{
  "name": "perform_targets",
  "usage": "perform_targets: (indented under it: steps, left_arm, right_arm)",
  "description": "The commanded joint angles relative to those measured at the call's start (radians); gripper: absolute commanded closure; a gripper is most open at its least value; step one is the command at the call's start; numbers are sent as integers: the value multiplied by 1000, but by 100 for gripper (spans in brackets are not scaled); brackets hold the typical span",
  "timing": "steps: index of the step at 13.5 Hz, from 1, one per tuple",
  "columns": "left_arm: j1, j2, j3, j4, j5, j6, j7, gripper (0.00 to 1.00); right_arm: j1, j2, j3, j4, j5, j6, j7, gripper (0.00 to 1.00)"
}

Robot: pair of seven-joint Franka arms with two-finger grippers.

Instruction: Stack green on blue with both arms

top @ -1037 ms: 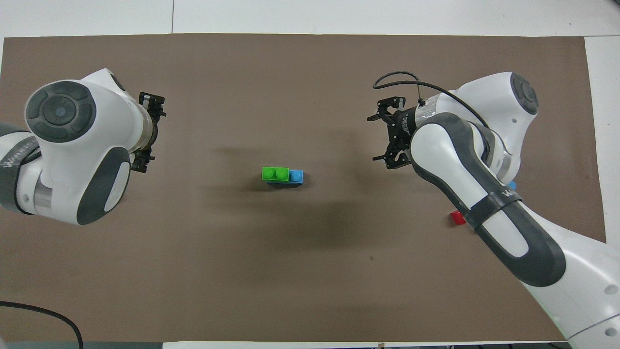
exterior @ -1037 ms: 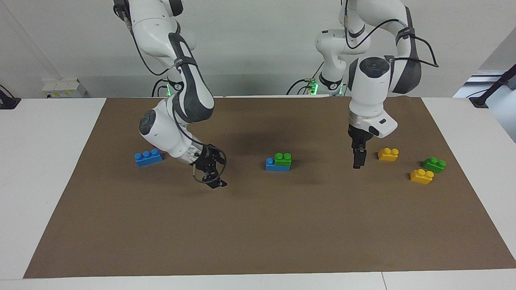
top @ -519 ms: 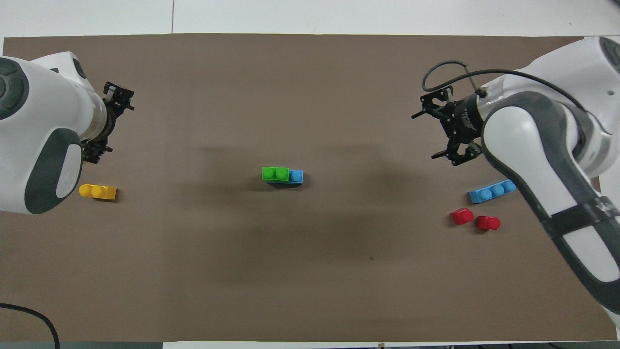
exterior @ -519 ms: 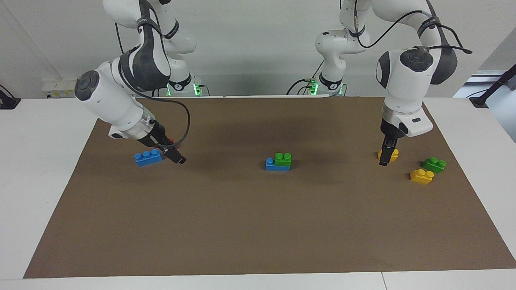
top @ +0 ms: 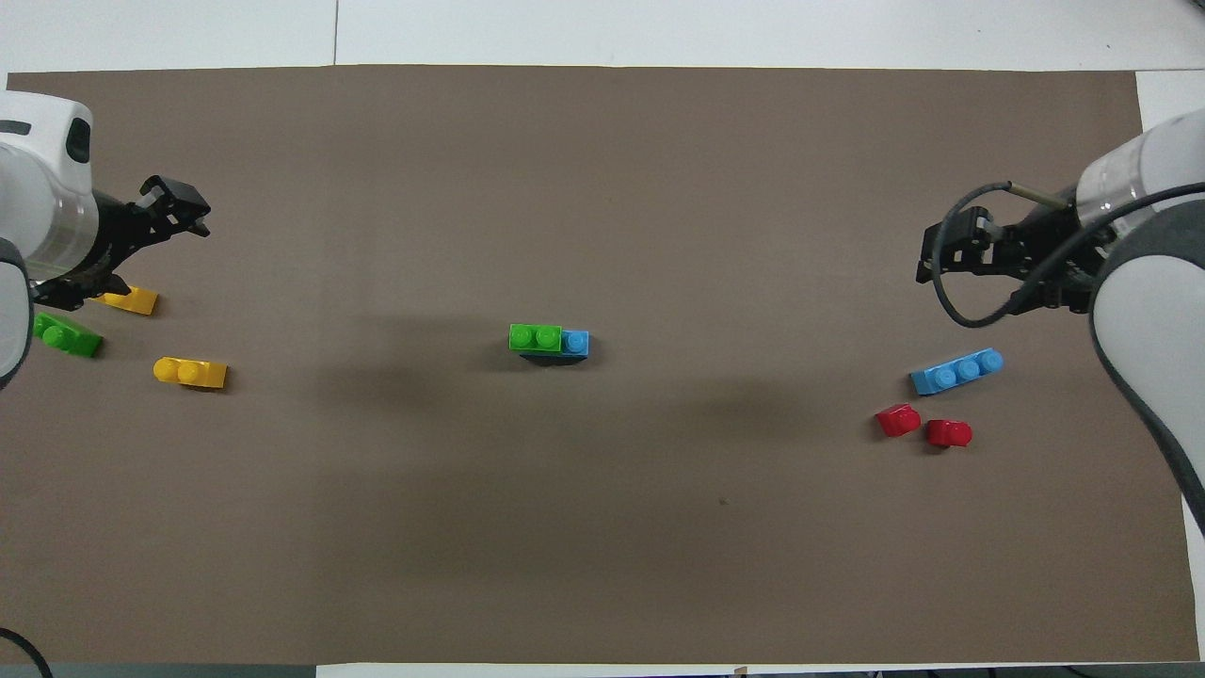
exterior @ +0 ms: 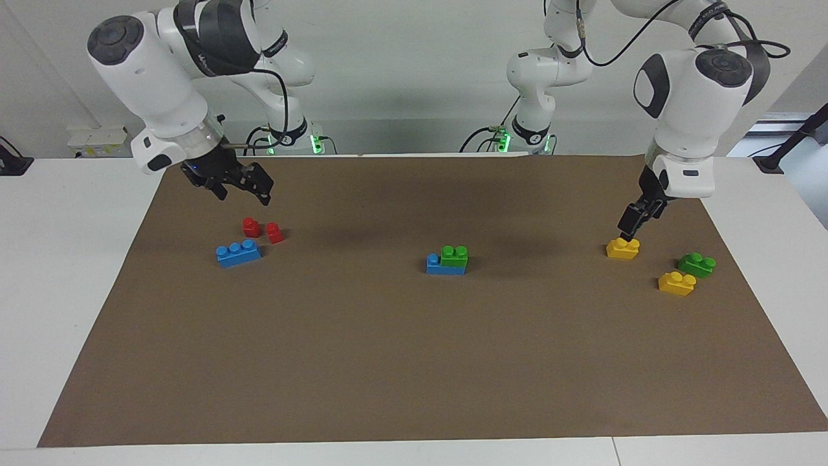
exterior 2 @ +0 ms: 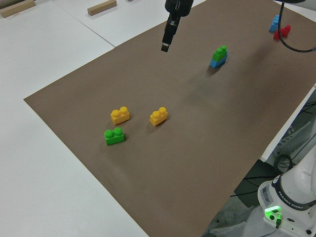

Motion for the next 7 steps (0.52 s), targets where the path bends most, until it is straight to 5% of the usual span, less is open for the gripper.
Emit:
perform_targets:
  steps: [1, 7]
  left_arm:
    - [7, 2, -1, 53, -39, -114, 180, 0]
    - [7, 3, -1, 128, -75, -261, 322, 0]
  right_arm:
    - [-13, -9, 13, -24, -54, 4, -68, 0]
    - [-13, -9, 13, -23, -72, 9, -68, 0]
